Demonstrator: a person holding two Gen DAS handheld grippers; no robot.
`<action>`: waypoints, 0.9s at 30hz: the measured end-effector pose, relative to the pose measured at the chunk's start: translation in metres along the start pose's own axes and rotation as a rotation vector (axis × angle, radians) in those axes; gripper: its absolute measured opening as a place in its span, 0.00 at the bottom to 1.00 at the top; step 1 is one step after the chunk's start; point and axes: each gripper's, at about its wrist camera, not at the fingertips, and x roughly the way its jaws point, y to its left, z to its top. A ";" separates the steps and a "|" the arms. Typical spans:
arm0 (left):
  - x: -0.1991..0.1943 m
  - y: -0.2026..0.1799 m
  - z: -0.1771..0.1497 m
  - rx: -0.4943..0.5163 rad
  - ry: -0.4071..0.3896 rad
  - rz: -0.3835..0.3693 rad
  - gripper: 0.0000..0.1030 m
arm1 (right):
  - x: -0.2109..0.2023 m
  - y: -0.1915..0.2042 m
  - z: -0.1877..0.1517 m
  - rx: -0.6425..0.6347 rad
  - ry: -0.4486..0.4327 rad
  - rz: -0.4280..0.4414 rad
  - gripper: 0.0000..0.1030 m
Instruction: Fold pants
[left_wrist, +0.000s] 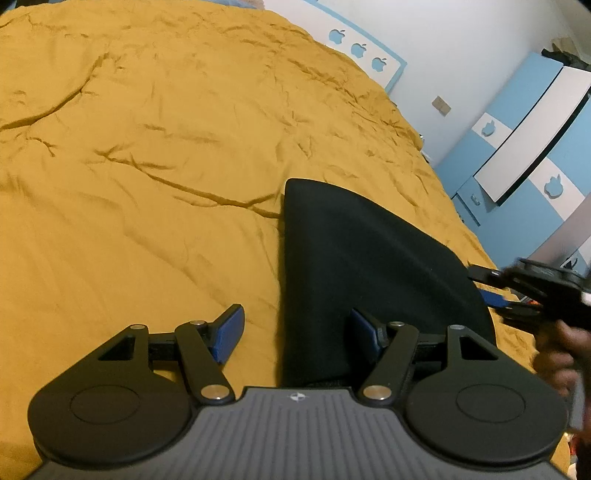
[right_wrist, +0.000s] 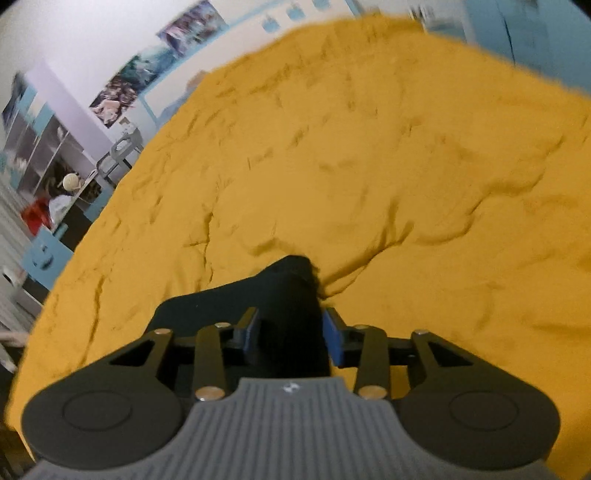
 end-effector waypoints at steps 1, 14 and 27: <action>0.001 0.000 0.000 -0.001 0.001 -0.002 0.75 | 0.009 -0.001 0.002 0.019 0.014 0.018 0.32; 0.003 0.005 0.000 -0.006 0.004 -0.017 0.76 | 0.012 0.050 -0.018 -0.474 -0.097 -0.167 0.34; 0.000 -0.005 -0.006 0.049 -0.009 0.010 0.77 | -0.054 0.045 -0.102 -0.504 -0.021 -0.158 0.22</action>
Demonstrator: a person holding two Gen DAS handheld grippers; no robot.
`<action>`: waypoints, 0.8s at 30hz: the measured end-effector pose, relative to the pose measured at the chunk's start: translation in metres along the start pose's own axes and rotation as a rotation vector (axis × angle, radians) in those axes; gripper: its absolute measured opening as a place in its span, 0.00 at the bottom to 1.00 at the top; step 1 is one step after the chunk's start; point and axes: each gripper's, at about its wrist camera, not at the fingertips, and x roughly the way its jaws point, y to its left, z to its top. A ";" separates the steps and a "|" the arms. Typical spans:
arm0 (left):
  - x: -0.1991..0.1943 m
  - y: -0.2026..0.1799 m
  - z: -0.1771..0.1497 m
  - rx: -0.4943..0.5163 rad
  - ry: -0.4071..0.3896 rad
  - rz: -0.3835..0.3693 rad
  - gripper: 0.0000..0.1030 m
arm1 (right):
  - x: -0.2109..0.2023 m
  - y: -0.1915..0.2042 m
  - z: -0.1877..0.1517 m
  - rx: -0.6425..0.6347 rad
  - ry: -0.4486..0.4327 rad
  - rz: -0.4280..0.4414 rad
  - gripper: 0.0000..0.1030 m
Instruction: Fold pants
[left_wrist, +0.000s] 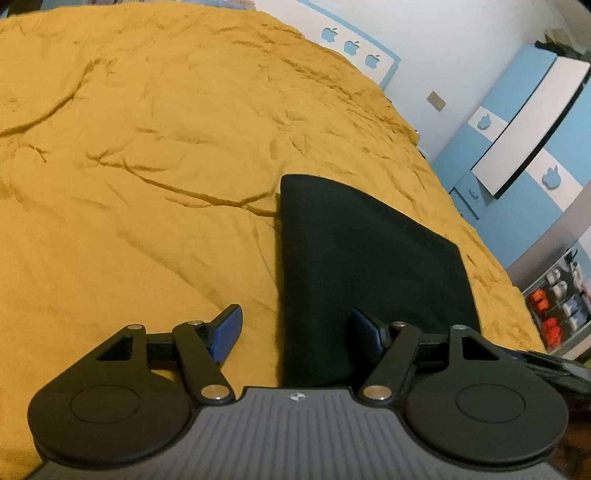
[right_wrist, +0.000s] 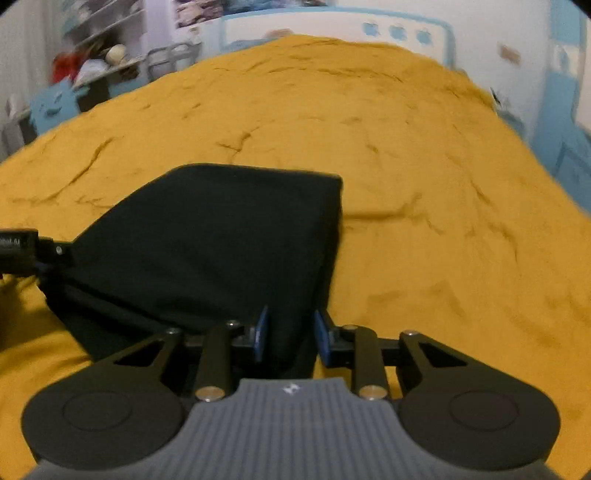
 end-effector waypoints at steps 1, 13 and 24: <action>-0.001 -0.002 -0.002 0.014 -0.006 0.009 0.77 | -0.005 0.000 -0.001 0.031 0.006 -0.007 0.22; -0.011 -0.025 -0.002 0.124 -0.013 0.119 0.77 | -0.045 0.017 -0.036 0.033 0.036 -0.072 0.25; -0.048 -0.060 0.003 0.243 0.111 0.286 0.77 | -0.053 -0.001 -0.037 0.138 0.006 -0.049 0.40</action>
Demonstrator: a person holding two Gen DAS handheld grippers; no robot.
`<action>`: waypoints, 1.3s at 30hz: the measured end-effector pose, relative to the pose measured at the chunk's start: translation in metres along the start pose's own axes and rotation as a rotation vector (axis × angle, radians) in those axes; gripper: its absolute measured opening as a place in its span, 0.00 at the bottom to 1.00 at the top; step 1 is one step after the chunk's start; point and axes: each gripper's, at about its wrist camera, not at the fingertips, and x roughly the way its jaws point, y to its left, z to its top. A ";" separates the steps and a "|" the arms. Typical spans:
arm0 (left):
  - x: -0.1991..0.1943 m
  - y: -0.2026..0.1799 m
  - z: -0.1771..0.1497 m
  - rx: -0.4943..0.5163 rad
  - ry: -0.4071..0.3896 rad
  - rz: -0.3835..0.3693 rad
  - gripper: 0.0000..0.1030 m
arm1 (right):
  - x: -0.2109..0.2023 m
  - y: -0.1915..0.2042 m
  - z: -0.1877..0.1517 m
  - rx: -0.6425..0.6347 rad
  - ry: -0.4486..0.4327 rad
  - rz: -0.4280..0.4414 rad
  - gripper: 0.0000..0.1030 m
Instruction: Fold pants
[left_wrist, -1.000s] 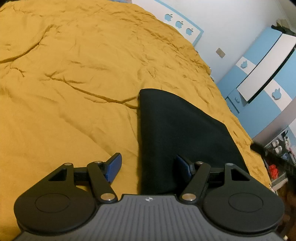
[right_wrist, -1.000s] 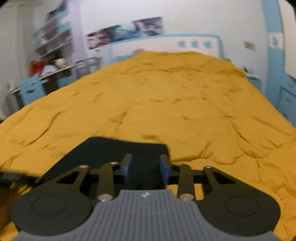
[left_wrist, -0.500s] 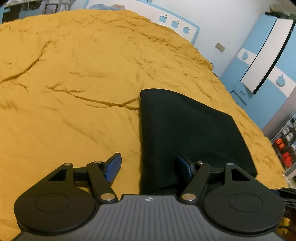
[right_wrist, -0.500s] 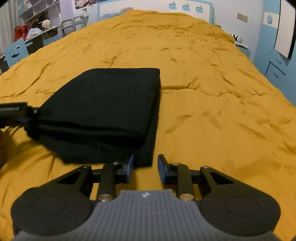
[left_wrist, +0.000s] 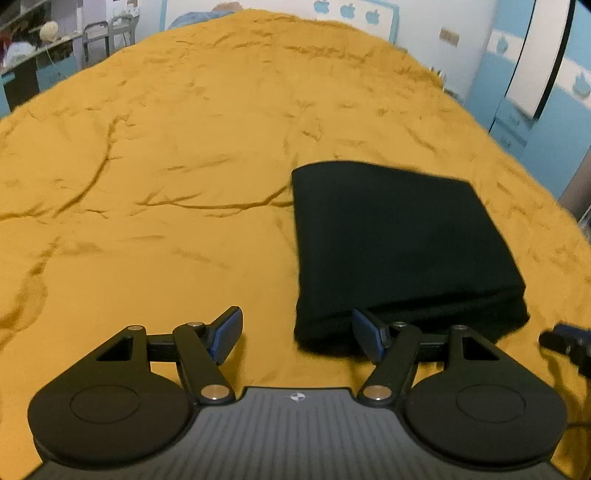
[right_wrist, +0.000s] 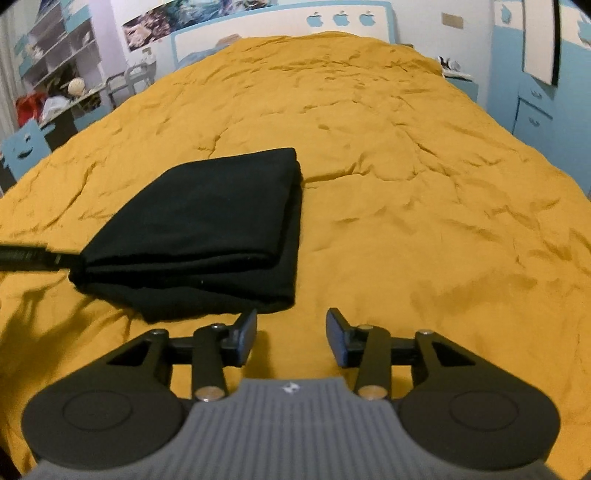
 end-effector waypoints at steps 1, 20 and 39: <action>-0.004 -0.002 0.000 0.007 0.008 0.007 0.77 | 0.000 0.000 0.001 0.014 -0.002 0.009 0.44; -0.003 -0.034 0.044 0.108 0.002 0.058 0.78 | -0.008 0.012 0.061 0.051 -0.030 0.038 0.80; 0.018 -0.051 0.078 0.158 0.025 0.150 0.78 | 0.052 -0.013 0.112 0.135 0.107 0.171 0.80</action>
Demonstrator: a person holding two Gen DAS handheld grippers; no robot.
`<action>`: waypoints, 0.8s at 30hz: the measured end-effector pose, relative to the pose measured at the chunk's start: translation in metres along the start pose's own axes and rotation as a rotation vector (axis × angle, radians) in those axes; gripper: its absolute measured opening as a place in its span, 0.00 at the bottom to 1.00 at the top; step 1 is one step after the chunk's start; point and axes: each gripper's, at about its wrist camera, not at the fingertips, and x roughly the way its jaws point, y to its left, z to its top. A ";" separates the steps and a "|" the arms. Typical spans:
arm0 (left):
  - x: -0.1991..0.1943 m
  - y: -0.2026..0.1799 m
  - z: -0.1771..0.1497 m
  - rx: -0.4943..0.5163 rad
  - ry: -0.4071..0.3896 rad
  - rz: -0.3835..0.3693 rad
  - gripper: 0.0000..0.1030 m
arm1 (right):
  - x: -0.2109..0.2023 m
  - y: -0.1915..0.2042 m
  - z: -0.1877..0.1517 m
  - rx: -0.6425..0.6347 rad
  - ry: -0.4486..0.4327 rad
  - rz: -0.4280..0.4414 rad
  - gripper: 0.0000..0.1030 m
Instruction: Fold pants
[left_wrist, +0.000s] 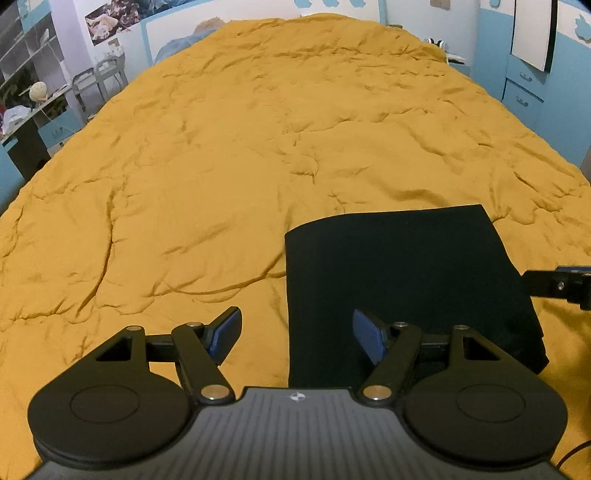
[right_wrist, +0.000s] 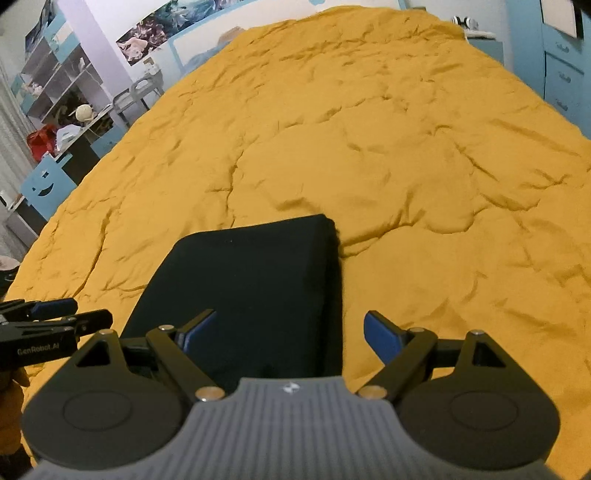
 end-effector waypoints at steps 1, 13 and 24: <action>0.002 -0.001 0.001 0.001 0.007 -0.001 0.78 | 0.003 -0.003 -0.001 0.024 0.013 0.019 0.80; 0.035 0.019 0.007 -0.068 0.069 -0.071 0.78 | 0.035 -0.017 0.002 0.082 0.071 0.026 0.80; 0.060 0.021 0.014 -0.070 0.126 -0.090 0.78 | 0.058 -0.027 0.014 0.123 0.095 0.043 0.80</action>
